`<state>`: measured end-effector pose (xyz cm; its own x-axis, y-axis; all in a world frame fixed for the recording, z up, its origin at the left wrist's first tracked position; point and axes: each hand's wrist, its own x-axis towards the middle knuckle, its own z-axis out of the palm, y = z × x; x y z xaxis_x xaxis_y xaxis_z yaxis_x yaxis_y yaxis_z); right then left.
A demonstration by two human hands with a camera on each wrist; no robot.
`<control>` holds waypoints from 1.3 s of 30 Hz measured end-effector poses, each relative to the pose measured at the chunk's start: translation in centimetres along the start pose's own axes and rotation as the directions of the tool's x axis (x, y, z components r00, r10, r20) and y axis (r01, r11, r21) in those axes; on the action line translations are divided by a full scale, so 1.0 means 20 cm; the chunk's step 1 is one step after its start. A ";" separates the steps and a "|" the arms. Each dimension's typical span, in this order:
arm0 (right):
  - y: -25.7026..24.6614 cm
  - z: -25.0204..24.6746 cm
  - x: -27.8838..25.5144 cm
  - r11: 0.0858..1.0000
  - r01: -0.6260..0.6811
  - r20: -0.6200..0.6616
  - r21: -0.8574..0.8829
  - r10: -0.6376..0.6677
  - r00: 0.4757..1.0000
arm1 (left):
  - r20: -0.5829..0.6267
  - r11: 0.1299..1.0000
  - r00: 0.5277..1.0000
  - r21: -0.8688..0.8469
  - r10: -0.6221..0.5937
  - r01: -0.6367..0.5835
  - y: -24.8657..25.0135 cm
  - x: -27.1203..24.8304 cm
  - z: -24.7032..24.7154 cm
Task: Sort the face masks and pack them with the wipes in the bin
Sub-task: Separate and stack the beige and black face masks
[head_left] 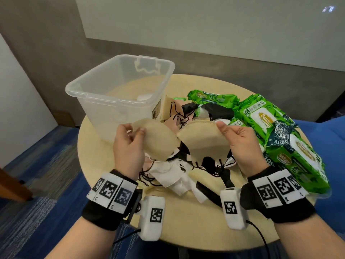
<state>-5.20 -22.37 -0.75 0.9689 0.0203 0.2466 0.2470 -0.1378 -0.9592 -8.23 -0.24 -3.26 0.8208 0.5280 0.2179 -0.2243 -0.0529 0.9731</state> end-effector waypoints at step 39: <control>0.02 -0.01 0.04 0.927 0.013 -0.179 -0.375 -0.086 0.980 | 0.229 0.971 0.972 -0.237 0.041 0.015 0.06 -0.08 0.09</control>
<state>-4.25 -22.68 -0.84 0.9259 -0.1458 0.3486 0.2357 -0.4984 -0.8343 -8.83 -2.74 -2.32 0.9096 0.3168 0.2689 -0.3300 0.1575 0.9307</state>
